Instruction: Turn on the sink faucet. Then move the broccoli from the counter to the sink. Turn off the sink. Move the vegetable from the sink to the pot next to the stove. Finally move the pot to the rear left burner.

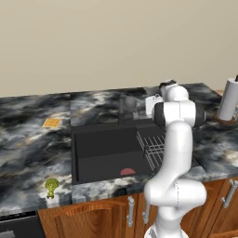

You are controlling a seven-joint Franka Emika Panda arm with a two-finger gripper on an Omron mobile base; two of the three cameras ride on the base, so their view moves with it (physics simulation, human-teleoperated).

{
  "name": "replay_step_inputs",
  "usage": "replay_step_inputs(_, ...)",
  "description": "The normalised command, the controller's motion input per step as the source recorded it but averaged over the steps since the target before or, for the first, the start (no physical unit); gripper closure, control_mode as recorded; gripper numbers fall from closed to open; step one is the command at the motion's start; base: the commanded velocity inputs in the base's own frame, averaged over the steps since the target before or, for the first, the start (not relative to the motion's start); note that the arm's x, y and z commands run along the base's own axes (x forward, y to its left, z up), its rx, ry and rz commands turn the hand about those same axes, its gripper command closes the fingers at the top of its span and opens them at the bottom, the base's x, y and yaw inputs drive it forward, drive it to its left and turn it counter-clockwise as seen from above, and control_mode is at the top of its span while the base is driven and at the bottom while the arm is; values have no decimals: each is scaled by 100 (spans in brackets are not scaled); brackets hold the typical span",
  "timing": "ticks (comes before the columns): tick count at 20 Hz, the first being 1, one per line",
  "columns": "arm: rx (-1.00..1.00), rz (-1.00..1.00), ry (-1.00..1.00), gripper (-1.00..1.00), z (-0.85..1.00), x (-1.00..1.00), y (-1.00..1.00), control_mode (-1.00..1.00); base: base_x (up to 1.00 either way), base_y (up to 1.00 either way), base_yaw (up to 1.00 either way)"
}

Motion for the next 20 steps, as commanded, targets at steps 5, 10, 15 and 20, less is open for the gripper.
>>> replay_step_inputs(5, 0, -4, 0, -100, -6, 19, 1, -100, 0, 0, 0)
replay_step_inputs(10, 0, -1, 0, -100, -5, 0, 1, -100, 0, 0, 0)
replay_step_inputs(15, 0, 0, 0, -100, -7, 6, 4, -100, 0, 0, 0)
replay_step_inputs(20, 0, 0, 1, -100, -7, 16, 8, -100, 0, 0, 0)
